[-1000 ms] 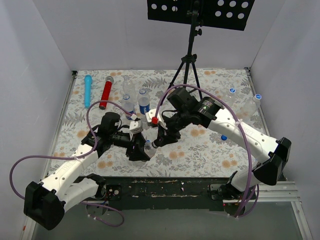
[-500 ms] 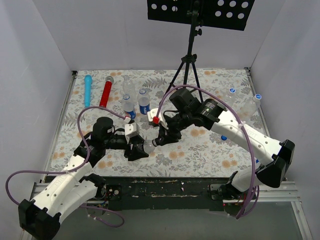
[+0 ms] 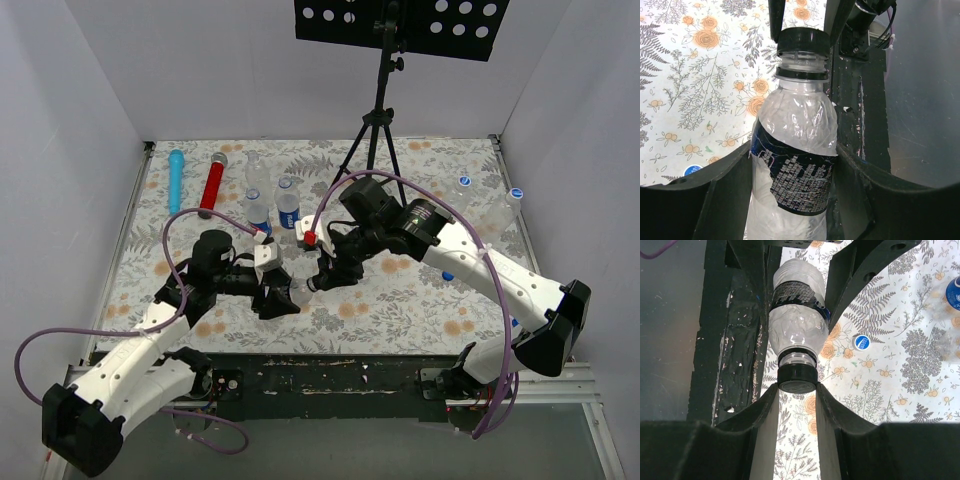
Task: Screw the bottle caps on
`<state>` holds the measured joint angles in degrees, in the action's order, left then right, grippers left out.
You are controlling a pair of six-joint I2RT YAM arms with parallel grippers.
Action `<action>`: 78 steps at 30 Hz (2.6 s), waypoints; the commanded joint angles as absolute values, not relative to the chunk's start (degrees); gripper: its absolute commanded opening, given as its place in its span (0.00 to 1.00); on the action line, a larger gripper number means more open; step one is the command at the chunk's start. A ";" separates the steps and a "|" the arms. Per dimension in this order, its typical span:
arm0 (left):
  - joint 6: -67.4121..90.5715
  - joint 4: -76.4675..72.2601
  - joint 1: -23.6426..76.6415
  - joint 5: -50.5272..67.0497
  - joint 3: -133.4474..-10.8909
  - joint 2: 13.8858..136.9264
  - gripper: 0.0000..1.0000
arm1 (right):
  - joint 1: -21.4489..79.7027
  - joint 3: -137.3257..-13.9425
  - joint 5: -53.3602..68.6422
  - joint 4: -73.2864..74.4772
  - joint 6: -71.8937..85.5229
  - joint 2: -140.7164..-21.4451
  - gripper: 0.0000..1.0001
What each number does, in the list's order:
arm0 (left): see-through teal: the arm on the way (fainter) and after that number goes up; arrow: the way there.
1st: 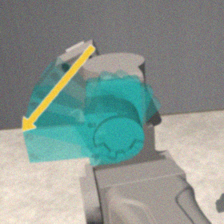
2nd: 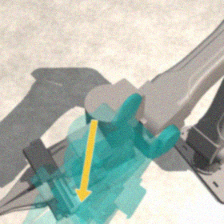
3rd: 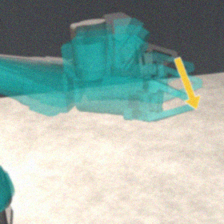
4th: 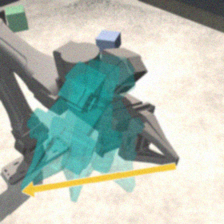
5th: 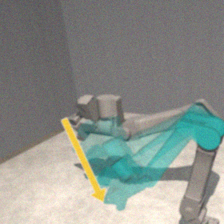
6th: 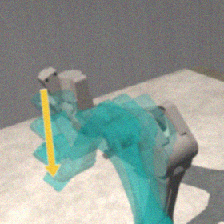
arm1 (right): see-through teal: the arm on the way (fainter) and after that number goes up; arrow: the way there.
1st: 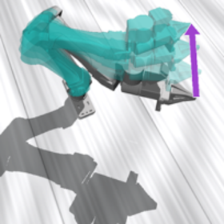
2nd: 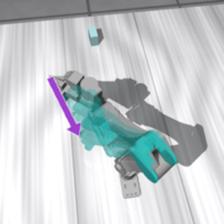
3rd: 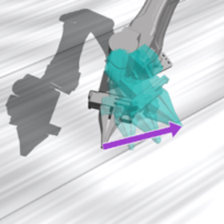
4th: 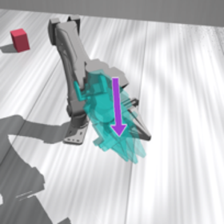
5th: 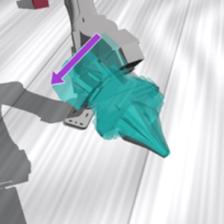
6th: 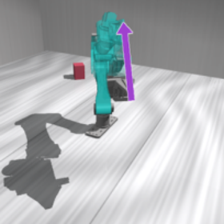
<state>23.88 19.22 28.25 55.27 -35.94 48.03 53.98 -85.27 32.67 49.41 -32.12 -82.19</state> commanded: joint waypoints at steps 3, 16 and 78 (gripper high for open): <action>21.10 15.73 28.39 58.45 -37.53 49.13 0.00 | 54.93 -85.51 32.34 49.39 -31.11 -82.62 0.01; 23.29 11.87 28.39 46.59 -34.02 47.29 0.00 | 48.43 -82.62 31.99 43.60 -25.23 -81.30 0.01; 32.34 4.48 28.30 -1.58 -29.09 35.51 0.00 | 45.62 -67.85 -6.50 39.55 -3.08 -102.22 0.47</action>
<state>32.10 5.54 28.25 -1.10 -29.50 35.53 45.45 -68.01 -6.24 40.07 -3.66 -103.13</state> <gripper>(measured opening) 0.563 0.483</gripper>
